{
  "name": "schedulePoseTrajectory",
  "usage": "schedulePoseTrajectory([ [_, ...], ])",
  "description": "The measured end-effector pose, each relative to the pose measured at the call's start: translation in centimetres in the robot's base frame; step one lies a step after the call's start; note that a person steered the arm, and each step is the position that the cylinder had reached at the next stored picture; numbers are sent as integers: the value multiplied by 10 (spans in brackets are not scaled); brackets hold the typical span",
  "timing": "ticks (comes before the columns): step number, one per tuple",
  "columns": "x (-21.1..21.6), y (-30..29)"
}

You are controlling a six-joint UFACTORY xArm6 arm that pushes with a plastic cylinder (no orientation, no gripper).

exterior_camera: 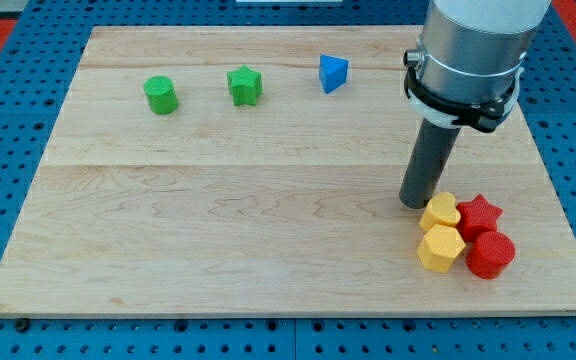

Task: Push the yellow heart into the group of objects

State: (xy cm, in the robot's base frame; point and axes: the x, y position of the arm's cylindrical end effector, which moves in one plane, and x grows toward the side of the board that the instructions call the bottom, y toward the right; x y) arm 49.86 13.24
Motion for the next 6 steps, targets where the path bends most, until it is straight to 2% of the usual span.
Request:
schedulePoseTrajectory([
  [4, 14, -17],
  [6, -48, -84],
])
